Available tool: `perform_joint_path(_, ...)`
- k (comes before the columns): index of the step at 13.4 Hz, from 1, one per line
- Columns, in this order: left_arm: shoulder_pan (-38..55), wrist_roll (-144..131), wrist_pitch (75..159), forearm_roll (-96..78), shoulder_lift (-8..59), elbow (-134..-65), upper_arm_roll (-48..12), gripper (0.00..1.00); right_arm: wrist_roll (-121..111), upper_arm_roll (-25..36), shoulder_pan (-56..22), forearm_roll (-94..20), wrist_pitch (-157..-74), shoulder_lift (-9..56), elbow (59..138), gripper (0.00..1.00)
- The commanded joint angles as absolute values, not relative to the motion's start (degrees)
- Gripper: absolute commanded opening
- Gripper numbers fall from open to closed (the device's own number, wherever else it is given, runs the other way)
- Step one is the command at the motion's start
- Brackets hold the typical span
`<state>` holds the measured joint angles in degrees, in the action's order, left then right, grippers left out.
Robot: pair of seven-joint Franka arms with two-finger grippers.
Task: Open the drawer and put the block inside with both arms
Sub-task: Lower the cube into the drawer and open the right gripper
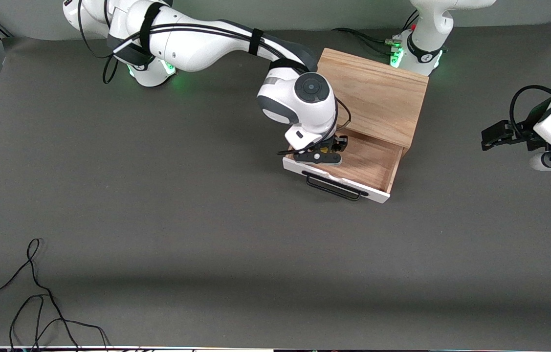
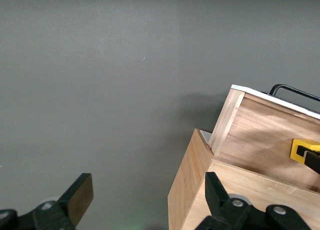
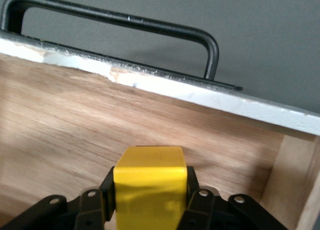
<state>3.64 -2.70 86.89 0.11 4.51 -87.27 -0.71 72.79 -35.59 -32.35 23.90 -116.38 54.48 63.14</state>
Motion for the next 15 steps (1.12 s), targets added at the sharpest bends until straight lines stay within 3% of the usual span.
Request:
perform_joint_path(1, 3.7, -1.7, 87.7, 0.4, 3.8, -88.2, -0.5, 1.0, 75.7, -35.3, -33.3, 25.5, -116.9, 54.7, 62.3, 0.38)
perform_joint_path(2, 3.7, -1.7, 87.7, 0.4, 3.8, -88.2, -0.5, 1.0, 75.8, -35.2, -33.3, 25.6, -116.9, 54.7, 62.4, 0.73)
perform_joint_path(3, 3.7, -1.7, 87.7, 0.4, 3.8, -88.2, -0.5, 1.0, 75.8, -35.3, -33.4, 27.0, -116.9, 54.7, 62.4, 1.0)
perform_joint_path(11, 3.7, -1.7, 87.8, 0.4, 3.9, -88.2, -0.5, 1.0, 76.7, -35.7, -33.2, 27.7, -115.8, 53.7, 61.4, 1.0)
perform_joint_path(15, 3.7, -1.7, 87.8, 0.4, 3.8, -88.2, -0.5, 1.0, 76.7, -36.3, -29.1, 23.9, -112.2, 47.0, 61.4, 1.0)
